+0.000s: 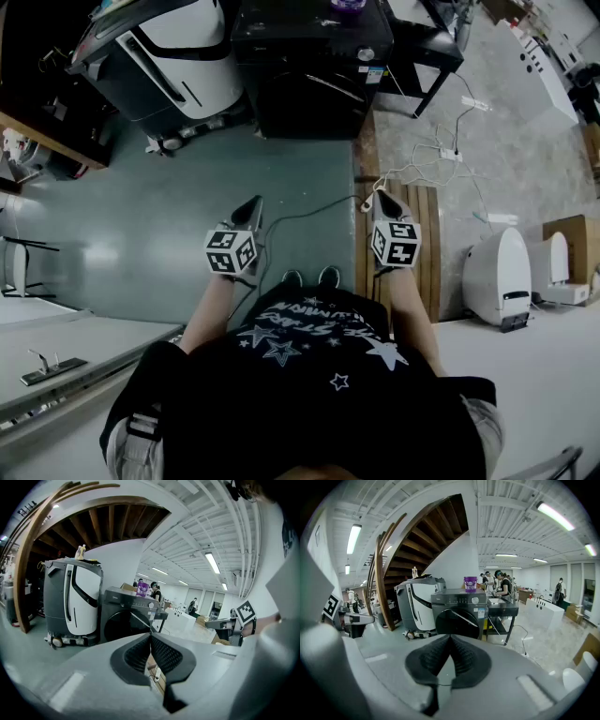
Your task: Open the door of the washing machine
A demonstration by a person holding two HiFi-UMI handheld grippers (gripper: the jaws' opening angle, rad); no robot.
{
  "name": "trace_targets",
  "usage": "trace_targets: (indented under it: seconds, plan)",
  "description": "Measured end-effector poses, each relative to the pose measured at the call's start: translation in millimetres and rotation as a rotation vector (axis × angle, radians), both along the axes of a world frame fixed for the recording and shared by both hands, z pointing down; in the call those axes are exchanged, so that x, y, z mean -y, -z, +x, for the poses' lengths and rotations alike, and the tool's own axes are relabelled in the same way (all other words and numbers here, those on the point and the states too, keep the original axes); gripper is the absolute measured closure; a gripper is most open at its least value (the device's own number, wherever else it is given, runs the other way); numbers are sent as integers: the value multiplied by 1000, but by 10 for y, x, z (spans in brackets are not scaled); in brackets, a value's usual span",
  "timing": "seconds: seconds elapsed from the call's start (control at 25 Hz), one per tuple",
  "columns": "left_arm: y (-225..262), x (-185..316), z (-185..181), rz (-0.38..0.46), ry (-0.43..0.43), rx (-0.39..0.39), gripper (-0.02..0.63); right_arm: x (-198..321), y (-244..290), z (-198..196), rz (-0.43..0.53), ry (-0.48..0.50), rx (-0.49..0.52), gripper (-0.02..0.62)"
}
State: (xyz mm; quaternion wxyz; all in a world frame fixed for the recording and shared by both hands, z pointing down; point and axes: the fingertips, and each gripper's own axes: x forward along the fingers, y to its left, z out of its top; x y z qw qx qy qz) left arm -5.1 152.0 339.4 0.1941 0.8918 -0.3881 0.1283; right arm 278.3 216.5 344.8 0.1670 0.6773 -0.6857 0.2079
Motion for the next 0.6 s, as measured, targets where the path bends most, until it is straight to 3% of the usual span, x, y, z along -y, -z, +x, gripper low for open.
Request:
trace_targets:
  seconds: [0.6]
  plan:
    - [-163, 7, -101, -28, 0, -5, 594, 228, -136, -229, -5, -8, 17, 592]
